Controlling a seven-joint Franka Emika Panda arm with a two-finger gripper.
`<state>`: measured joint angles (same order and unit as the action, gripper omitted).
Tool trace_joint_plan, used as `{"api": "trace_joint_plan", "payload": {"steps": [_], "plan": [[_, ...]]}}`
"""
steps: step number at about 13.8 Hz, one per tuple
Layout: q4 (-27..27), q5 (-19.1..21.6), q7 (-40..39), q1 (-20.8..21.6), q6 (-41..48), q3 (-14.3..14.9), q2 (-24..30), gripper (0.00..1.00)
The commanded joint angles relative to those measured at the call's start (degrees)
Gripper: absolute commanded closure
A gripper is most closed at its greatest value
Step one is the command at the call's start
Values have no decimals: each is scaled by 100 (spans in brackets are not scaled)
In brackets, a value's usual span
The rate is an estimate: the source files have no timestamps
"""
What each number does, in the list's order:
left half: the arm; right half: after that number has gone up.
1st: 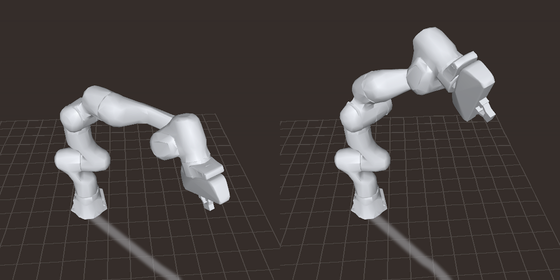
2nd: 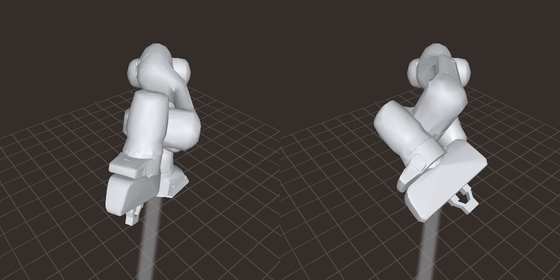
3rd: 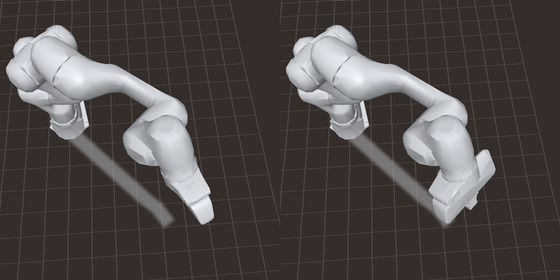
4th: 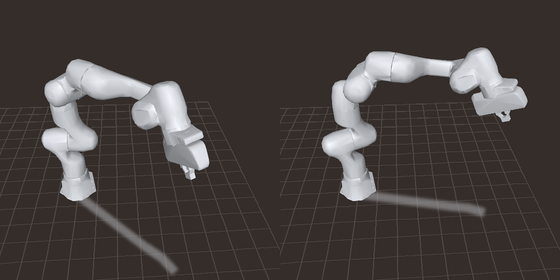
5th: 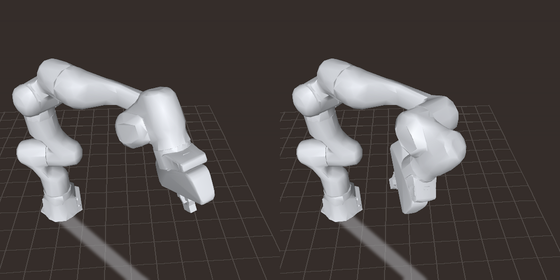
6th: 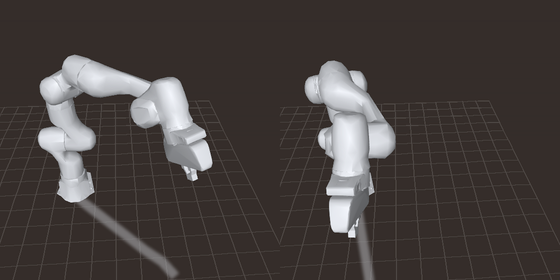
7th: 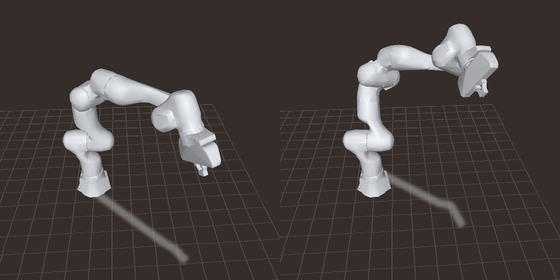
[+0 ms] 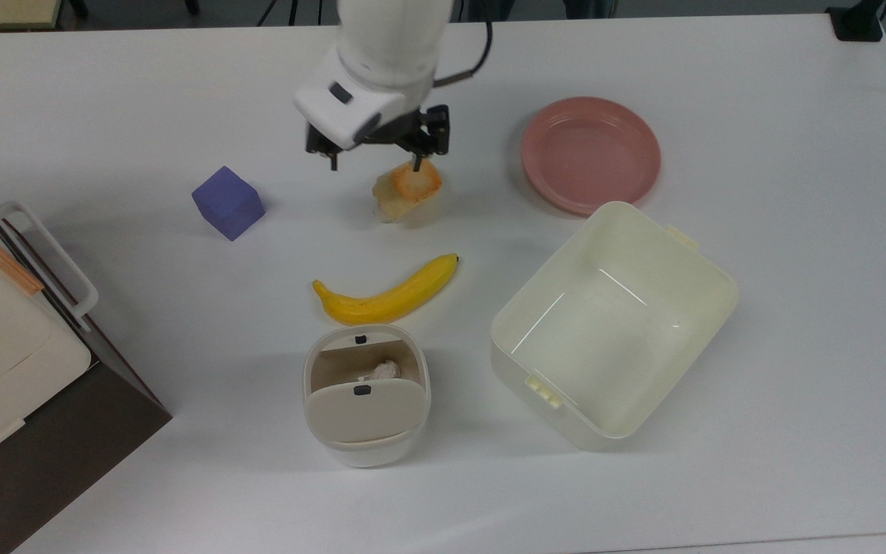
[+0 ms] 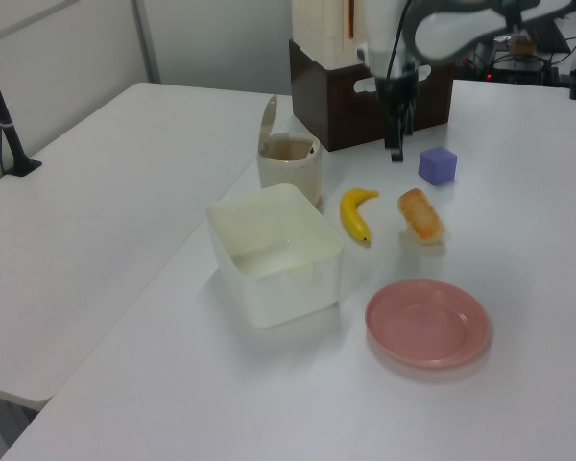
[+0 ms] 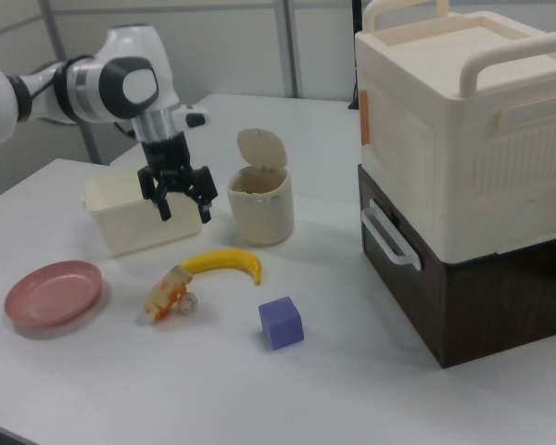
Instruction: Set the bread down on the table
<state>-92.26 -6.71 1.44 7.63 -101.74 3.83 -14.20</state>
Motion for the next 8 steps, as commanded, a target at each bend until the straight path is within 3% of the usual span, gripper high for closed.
{"api": "trace_joint_plan", "payload": {"steps": [1,8], "plan": [[-56,55,-424,-314,373,-23,540,0],[349,284,-398,-596,744,-5,795,0]]}}
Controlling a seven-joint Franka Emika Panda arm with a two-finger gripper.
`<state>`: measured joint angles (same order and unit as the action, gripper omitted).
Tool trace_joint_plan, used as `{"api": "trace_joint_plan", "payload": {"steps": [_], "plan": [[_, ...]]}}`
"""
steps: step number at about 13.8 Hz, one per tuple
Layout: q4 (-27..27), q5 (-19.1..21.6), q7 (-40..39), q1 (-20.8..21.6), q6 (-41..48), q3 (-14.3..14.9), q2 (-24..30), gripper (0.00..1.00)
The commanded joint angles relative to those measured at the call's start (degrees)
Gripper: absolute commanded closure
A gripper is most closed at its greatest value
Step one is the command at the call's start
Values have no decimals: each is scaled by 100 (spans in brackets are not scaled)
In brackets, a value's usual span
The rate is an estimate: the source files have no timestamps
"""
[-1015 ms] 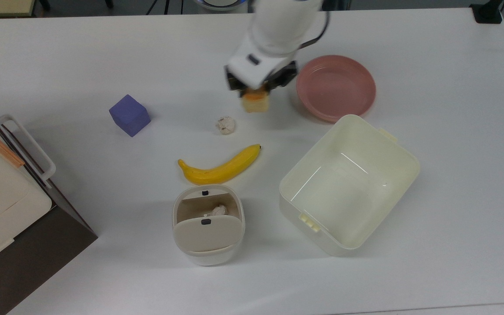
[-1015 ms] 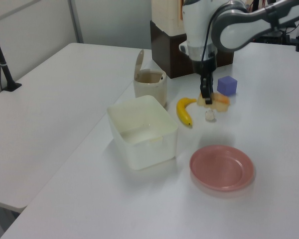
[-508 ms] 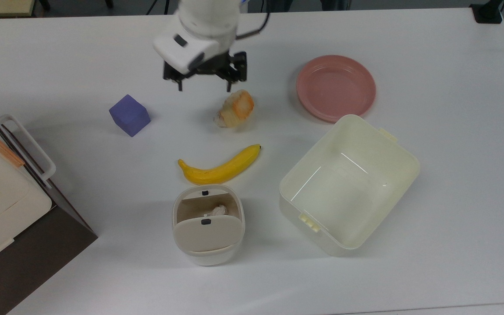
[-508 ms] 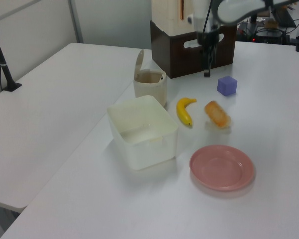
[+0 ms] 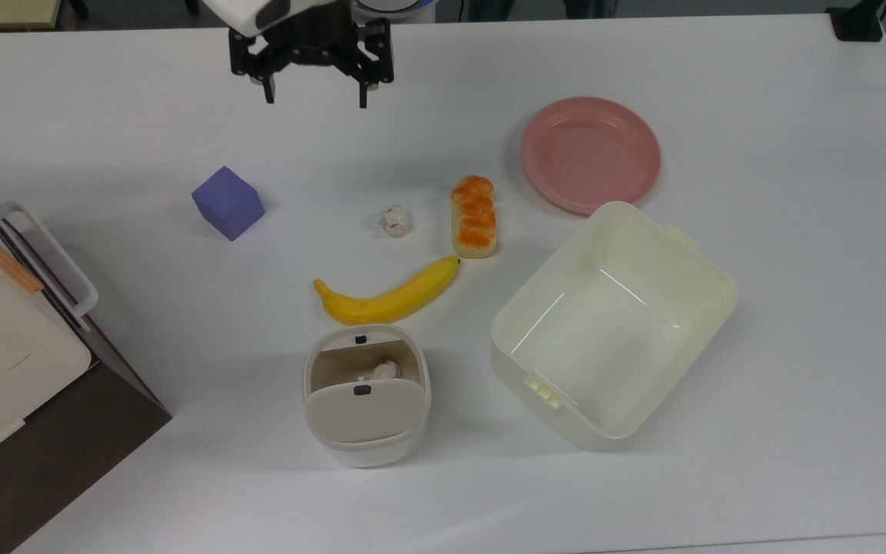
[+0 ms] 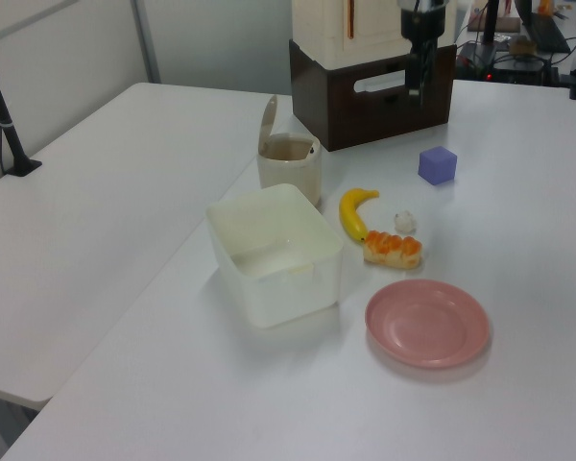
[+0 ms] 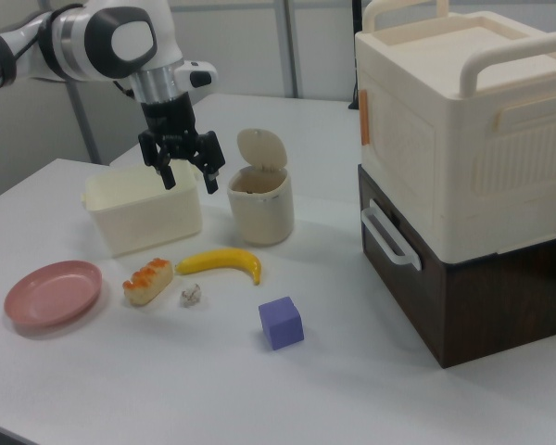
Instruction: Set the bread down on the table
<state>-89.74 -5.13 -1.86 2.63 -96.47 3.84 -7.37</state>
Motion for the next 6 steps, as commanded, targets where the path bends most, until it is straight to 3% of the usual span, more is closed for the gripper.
{"api": "trace_joint_plan", "payload": {"steps": [1,6], "plan": [[97,144,-60,-139,225,-6,148,0],[203,425,-60,-315,480,-6,201,0]]}}
